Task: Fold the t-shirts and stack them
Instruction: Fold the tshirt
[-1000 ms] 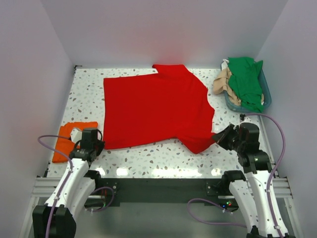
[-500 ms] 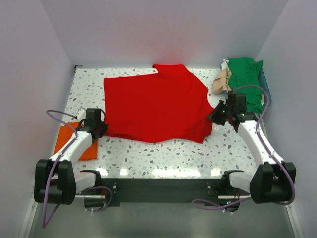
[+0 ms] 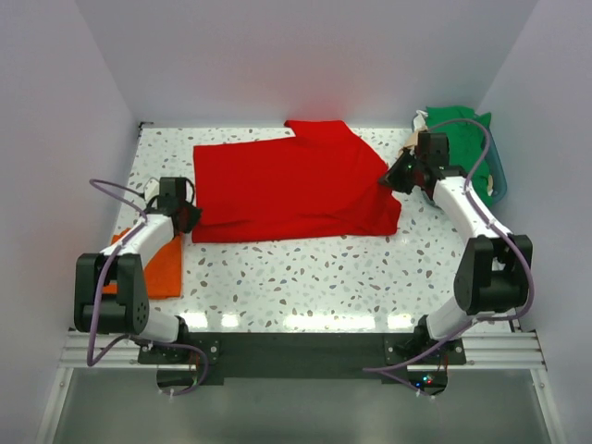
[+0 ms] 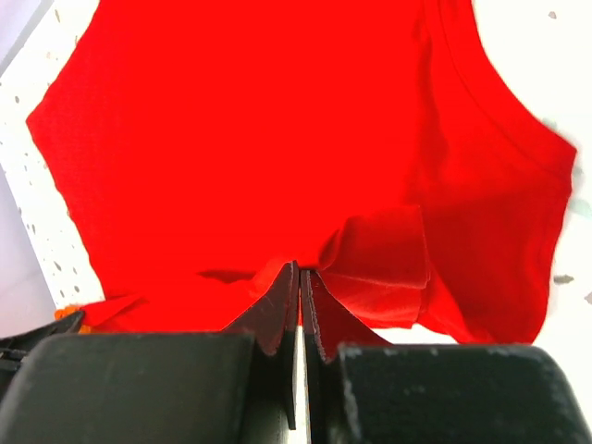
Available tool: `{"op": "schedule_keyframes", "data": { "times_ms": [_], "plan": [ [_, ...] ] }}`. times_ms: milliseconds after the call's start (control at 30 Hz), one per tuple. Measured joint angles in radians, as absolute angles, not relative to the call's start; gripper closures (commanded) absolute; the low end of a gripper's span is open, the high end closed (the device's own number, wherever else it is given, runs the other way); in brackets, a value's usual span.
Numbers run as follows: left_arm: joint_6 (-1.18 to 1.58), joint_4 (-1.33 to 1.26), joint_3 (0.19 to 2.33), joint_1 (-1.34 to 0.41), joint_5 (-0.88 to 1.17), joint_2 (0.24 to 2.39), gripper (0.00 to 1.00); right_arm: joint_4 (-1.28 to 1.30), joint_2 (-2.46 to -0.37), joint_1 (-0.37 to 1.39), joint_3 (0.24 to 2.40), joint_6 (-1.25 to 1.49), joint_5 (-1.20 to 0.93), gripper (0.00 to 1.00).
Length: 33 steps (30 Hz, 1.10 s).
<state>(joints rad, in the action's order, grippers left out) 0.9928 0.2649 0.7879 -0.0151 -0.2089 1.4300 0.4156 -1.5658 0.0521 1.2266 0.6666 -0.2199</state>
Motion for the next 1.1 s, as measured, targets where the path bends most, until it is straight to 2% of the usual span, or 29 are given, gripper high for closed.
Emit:
{"op": "schedule_keyframes", "data": {
  "times_ms": [233, 1100],
  "plan": [
    [0.975, 0.252, 0.797, 0.044, -0.175, 1.466, 1.00, 0.407, -1.654, 0.052, 1.268, 0.673, -0.220, 1.00],
    [0.956, 0.218, 0.886, 0.079, -0.090, 1.568, 1.00, 0.387, -1.682, 0.005, 1.322, 0.696, -0.228, 1.00]
  ]
}}
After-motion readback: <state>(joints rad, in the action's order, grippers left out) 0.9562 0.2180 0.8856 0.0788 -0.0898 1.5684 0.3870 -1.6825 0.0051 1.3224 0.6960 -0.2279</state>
